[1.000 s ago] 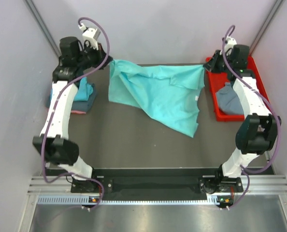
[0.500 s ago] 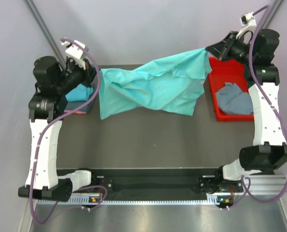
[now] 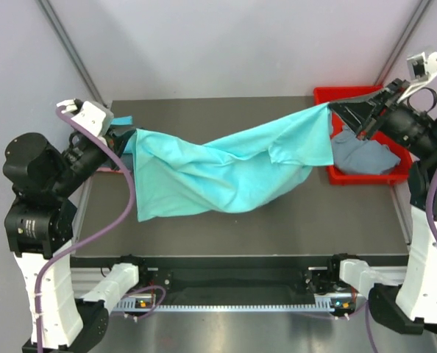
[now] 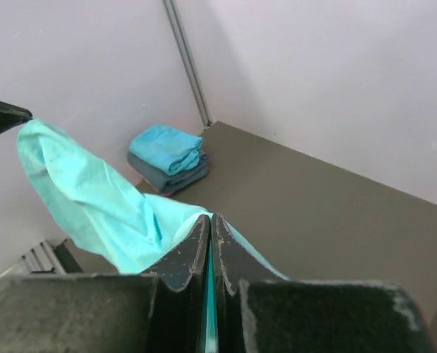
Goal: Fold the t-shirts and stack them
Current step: Flatten the tshirt out
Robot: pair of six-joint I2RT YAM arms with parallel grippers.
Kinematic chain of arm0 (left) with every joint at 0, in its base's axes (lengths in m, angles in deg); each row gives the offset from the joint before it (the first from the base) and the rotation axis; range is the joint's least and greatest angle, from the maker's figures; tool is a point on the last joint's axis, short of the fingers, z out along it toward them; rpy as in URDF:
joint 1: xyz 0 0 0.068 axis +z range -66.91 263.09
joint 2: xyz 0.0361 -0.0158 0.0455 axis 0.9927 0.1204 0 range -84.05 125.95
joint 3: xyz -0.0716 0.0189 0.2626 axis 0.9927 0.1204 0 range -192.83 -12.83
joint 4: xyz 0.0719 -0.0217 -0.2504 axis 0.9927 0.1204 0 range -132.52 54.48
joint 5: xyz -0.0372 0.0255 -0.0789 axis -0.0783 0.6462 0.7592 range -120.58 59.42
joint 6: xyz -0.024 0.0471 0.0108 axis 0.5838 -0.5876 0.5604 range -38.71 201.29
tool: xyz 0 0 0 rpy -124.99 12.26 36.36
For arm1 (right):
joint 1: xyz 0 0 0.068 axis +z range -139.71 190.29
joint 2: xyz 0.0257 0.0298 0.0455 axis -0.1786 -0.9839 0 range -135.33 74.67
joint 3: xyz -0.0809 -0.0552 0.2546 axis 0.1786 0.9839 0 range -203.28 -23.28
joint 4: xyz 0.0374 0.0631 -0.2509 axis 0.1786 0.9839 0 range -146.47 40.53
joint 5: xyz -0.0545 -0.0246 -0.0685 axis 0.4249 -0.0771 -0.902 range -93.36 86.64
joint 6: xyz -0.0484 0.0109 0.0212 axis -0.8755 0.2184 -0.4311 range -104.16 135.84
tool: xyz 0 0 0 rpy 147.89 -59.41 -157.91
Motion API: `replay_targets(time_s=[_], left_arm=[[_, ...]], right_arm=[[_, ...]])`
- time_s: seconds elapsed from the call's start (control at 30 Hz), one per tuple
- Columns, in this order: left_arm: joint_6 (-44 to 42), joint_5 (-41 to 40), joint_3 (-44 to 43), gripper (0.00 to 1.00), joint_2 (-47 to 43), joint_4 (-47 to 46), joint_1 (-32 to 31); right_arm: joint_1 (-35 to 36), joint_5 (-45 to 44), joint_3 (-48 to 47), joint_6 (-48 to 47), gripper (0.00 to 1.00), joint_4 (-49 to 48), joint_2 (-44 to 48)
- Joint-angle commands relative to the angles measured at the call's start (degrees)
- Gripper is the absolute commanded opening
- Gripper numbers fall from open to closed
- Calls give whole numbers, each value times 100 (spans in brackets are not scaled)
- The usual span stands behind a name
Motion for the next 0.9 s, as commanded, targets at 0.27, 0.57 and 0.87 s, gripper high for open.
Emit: replay_targets(time_s=[0.27,0.57,0.87], left_arm=[[-78,263,2315,0,214,-1195,8],[-173,95,1801,0,2119,-2789,16],[-410,842,2080,0,2060,-1456,34]], right_arm=[[-156,-394,1517,-370,0,-426,-1095],[142,-862,-510,-422,0,-1206,-3504],[230,-590,469,-414,0,-878,-3166]])
